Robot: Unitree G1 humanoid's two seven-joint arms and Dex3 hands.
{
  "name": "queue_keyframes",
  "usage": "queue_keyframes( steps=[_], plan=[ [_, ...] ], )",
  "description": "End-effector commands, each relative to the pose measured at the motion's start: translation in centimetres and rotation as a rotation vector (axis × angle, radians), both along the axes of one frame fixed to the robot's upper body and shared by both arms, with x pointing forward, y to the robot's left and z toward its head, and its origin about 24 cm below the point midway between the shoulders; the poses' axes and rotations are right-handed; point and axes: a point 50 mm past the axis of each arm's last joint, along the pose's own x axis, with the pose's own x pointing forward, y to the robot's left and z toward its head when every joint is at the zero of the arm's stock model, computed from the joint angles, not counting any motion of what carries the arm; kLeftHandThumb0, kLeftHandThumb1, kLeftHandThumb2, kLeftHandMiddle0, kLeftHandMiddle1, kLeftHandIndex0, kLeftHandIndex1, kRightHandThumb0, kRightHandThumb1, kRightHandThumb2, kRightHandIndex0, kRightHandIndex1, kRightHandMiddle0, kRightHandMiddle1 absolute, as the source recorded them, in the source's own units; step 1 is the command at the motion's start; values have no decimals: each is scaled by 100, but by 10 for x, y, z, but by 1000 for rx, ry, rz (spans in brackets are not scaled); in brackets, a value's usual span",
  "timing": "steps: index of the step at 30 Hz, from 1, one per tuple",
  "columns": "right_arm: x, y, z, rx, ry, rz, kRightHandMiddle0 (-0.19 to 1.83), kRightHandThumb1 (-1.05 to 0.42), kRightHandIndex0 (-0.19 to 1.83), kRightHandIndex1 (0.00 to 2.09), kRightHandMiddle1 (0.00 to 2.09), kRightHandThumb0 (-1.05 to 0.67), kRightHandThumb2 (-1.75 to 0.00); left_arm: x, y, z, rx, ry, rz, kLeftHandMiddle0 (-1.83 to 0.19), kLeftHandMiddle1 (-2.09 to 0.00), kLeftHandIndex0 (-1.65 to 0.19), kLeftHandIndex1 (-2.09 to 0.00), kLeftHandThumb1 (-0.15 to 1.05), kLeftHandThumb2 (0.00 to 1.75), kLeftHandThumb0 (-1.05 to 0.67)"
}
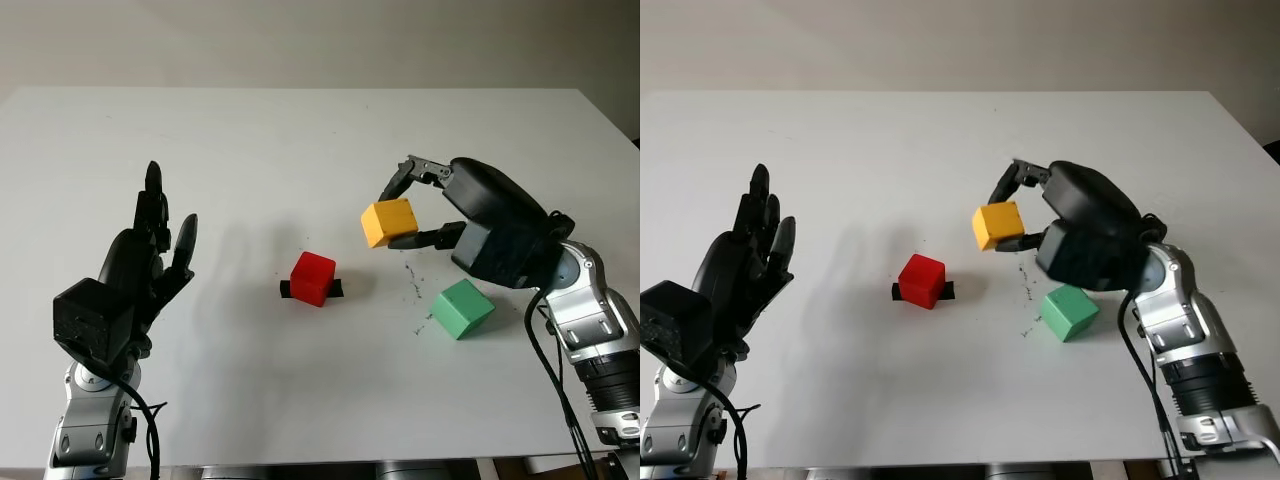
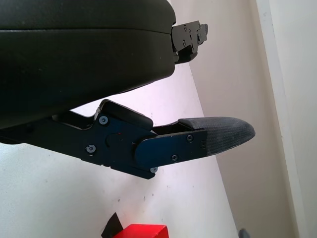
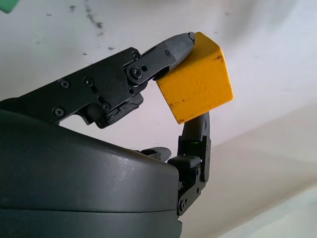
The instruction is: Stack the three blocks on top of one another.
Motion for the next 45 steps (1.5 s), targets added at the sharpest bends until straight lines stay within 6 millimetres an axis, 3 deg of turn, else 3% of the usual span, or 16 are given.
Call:
queue_keyframes(
  steps=[1, 9, 22, 35, 45],
  plan=[
    [3, 4, 20, 34, -58, 25, 40, -93, 33, 3, 143, -39, -5, -1, -1, 0, -3, -7, -5, 19, 0, 19, 0, 105, 57, -81],
    [9, 19, 46, 98, -22, 94, 37, -92, 32, 4, 145, -35, -5, -1, -1, 1, -9, -5, -2, 19, 0, 19, 0, 105, 56, -82],
    [31, 54, 74, -30, 217, 246, 35, -91, 38, 7, 158, -47, -5, 0, -4, 2, 12, -11, 1, 19, -1, 19, 0, 105, 58, -82],
    [40, 77, 64, -168, 345, 400, 37, -91, 39, 6, 155, -54, -6, 0, -7, 1, 14, -8, 12, 19, 0, 19, 0, 105, 60, -81],
    [49, 81, 53, -219, 379, 540, 48, -90, 31, 3, 158, -56, -5, -2, -8, 1, 43, 7, 52, 18, -4, 19, -2, 105, 61, -82]
  ],
)
